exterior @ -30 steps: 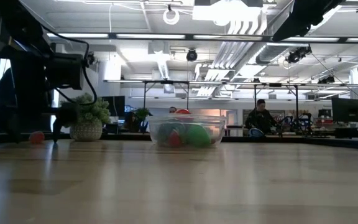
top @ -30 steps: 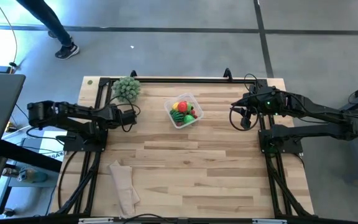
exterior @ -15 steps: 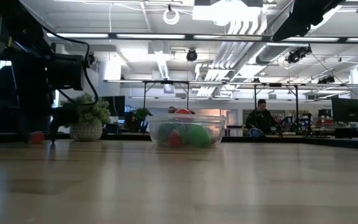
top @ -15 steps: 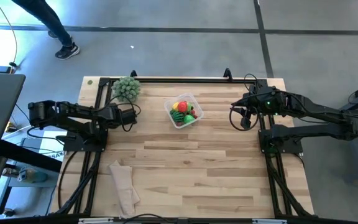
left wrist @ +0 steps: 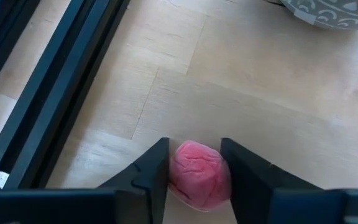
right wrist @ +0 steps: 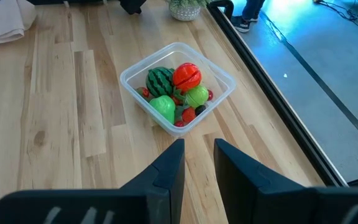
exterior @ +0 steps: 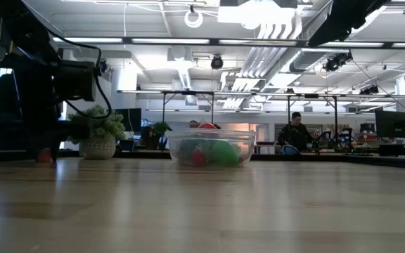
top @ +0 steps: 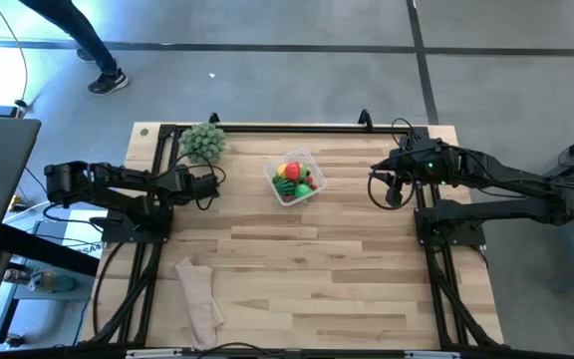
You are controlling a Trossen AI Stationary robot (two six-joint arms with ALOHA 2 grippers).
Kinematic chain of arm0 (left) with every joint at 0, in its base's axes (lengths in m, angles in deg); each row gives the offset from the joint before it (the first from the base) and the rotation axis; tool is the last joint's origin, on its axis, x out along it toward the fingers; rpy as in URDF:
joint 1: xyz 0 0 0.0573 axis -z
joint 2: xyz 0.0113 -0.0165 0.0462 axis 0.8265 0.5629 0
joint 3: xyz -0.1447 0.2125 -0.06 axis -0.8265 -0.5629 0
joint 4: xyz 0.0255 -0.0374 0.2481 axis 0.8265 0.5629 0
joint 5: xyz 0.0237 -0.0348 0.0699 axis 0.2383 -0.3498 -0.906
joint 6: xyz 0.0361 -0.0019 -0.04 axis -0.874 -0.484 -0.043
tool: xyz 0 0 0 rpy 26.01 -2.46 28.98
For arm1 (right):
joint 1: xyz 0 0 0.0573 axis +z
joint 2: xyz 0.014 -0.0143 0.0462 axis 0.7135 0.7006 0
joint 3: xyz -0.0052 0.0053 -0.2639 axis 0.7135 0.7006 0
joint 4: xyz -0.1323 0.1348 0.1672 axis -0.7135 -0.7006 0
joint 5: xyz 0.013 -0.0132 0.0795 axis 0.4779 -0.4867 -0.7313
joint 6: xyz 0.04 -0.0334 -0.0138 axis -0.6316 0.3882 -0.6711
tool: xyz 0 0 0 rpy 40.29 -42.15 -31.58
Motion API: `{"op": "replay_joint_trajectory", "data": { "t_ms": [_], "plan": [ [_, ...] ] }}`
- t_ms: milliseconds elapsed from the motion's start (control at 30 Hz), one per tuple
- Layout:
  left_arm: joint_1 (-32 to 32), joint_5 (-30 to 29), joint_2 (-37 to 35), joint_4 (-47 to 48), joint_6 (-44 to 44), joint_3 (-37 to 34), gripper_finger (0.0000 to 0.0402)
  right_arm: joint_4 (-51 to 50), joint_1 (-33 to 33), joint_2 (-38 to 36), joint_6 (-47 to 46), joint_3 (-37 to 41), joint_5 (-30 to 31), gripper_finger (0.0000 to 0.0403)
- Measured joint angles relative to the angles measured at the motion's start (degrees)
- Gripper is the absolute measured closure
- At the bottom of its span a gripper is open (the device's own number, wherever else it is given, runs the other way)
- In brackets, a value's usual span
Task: Pick and placing Produce into tupperware
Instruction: Put the pink peach into the transparent container
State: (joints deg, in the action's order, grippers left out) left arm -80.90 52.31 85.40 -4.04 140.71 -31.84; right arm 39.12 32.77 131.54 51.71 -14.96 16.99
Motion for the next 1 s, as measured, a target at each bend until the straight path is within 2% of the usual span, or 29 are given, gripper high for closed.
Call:
{"op": "replay_joint_trajectory", "data": {
  "t_ms": [167, 700, 1000],
  "plan": [
    [-0.01, 0.31, 0.0, -0.22, 0.0, 0.0, 0.0292, 0.0, 0.0, 0.01, 0.0, -0.01, 0.01, 0.0327],
    [0.04, 0.55, 0.02, -0.95, -1.37, 0.0, 0.0276, 0.0, 0.0, 0.01, 0.0, -0.01, 0.02, 0.0327],
    [0.04, 1.18, 0.03, -7.33, -11.41, 0.05, 0.0276, 0.0, 0.0, 0.01, 0.0, -0.01, 0.01, 0.0327]
  ]
}}
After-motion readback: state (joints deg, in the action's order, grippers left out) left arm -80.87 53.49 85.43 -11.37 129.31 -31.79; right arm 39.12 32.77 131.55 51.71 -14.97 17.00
